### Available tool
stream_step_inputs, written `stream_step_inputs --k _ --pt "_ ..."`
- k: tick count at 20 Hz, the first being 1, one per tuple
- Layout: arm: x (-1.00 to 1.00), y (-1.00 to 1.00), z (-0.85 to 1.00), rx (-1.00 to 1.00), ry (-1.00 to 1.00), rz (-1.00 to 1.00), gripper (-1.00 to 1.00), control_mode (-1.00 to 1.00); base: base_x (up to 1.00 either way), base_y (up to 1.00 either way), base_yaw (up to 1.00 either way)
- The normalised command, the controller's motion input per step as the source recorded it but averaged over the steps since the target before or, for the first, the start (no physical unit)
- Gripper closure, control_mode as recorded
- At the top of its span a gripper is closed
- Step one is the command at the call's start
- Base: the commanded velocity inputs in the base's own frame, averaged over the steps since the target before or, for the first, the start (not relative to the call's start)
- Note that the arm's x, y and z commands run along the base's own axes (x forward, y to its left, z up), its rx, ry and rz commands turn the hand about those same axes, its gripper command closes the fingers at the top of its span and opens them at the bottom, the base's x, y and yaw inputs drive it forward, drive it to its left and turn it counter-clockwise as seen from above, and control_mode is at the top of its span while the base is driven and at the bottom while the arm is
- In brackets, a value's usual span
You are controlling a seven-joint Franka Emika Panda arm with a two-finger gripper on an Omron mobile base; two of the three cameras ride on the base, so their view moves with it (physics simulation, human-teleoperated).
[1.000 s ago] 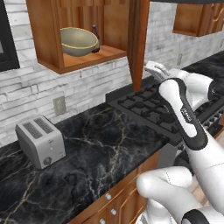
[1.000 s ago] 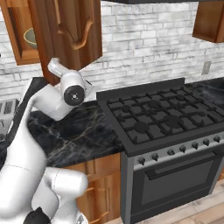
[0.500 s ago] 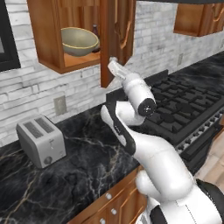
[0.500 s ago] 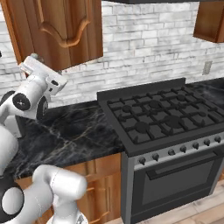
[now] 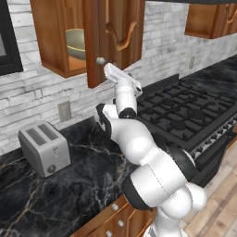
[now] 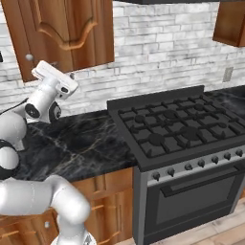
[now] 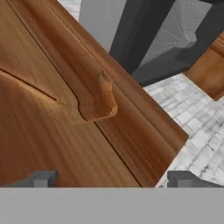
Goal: Pick the mug and place it in the sink. Pick the bowl and place it in the open cabinet and then close the cabinet.
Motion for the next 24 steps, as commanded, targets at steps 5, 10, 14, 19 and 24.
stream_step_inputs --k 5,10,14,19,24 --pt "1.00 0.02 0.21 0.17 0.44 -0.18 -1.00 -1.00 0.00 0.00 0.00" --pt "1.00 0.44 0.20 0.03 0.40 -0.18 -1.00 -1.00 0.00 0.00 0.00" --pt "1.00 0.78 0.00 0.00 0.33 -0.18 -1.00 -1.00 0.00 0.00 0.00" --pt "1.00 0.90 0.00 0.00 0.32 -0.19 -1.00 -1.00 0.00 0.00 0.00" --pt "0.96 0.61 0.00 0.00 0.27 -0.17 -1.00 -1.00 0.00 0.00 0.00"
